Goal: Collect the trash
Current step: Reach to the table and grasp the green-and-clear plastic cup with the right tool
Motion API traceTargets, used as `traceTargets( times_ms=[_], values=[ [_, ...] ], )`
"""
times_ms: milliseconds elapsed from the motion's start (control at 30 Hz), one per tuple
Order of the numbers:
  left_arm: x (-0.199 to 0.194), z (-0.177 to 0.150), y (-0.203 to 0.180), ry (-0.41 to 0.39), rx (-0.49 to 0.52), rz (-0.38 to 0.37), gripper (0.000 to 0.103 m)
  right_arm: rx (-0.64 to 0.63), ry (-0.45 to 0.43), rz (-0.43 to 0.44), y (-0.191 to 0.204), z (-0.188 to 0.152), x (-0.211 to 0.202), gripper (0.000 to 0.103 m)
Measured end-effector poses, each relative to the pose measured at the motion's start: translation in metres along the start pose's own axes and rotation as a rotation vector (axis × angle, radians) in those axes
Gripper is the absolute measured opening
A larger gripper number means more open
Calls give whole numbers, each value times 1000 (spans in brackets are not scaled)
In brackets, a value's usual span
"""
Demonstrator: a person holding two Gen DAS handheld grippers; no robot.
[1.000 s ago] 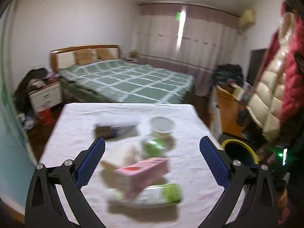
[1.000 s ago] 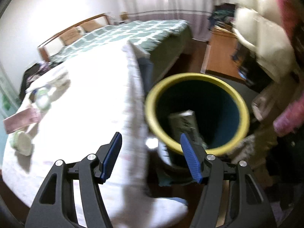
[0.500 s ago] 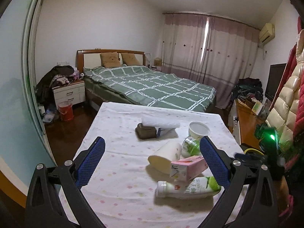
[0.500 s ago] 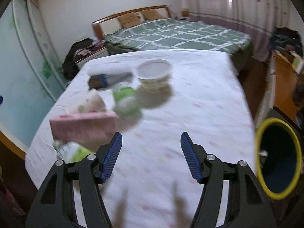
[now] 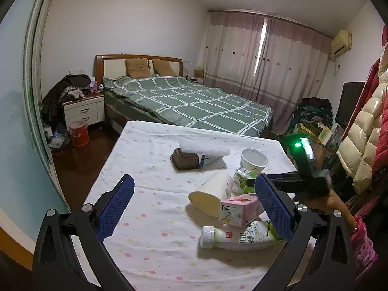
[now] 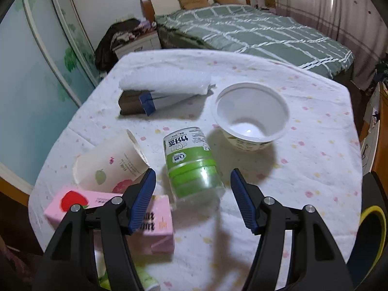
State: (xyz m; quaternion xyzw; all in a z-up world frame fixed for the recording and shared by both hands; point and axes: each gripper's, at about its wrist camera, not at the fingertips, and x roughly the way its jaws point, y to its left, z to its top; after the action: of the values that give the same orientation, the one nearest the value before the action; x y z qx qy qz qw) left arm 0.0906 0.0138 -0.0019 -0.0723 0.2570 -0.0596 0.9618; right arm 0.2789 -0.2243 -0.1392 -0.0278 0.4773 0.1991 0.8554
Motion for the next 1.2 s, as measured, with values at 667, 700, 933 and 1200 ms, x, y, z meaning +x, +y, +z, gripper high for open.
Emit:
traceTargets(
  times_ms=[667,700,933,1200],
  values=[
    [15,-8,-5,35,4,-34,98,6,-12,-3,-3,-3,2,51],
    [15,-8,-6,35,5,-35,98,11,-22,0,-4,-5,-4,50],
    [20,-10,-14,43,16,-53,98,66,-81,17,-24,-27,-44,49],
    [25,-12,-30,58,40,-82,98,170,-159,-23,-70,-67,-98,49]
  ],
)
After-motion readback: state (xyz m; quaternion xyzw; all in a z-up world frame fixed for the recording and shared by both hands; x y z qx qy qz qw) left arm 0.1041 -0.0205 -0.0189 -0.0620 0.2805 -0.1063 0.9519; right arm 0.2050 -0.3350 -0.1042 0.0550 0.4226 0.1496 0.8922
